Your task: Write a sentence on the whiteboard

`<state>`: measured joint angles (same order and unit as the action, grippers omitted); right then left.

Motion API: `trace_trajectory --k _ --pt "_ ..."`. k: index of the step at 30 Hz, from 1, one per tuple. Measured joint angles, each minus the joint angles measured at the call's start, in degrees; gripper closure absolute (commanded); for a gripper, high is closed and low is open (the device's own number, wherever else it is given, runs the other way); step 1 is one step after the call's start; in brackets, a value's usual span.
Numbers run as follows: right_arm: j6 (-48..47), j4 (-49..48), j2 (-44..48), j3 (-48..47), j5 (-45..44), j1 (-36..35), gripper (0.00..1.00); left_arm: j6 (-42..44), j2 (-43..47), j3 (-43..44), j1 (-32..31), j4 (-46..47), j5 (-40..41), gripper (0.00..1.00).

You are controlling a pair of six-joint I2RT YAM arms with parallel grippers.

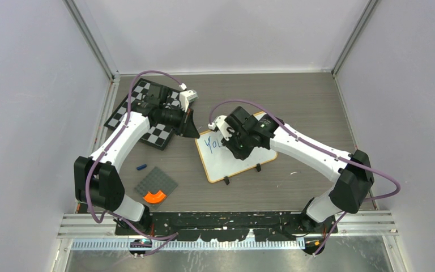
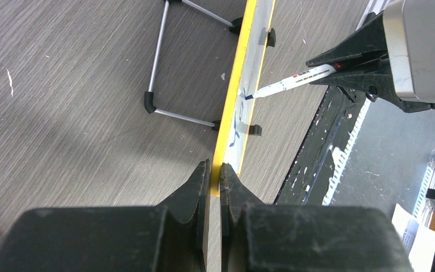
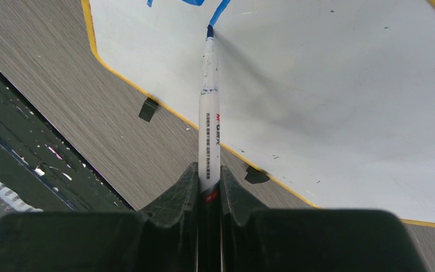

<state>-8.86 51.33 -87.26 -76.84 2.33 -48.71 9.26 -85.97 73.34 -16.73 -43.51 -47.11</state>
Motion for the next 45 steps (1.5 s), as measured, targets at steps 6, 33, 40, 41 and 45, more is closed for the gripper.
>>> trace_trajectory --k 6,33,40,41,45 --pt "-0.04 0.24 0.00 0.02 -0.33 -0.07 1.00 0.00 0.00 0.00 -0.02 0.02 0.00 1.00" --pt "-1.79 1.70 -0.59 -4.66 -2.47 2.01 1.00 0.02 -0.02 0.00 0.00 0.02 0.20 1.00" --pt "-1.62 1.53 -0.61 -3.04 -1.16 2.03 1.00 0.13 -0.02 0.00 0.00 0.02 0.26 1.00" --pt "-1.55 1.53 -0.61 -2.38 -0.74 2.01 1.00 0.13 -0.02 0.00 0.00 0.02 0.26 1.00" --pt "-1.53 1.70 -0.61 -0.55 -0.02 1.73 1.00 0.13 -0.02 -0.02 0.00 0.02 0.28 1.00"
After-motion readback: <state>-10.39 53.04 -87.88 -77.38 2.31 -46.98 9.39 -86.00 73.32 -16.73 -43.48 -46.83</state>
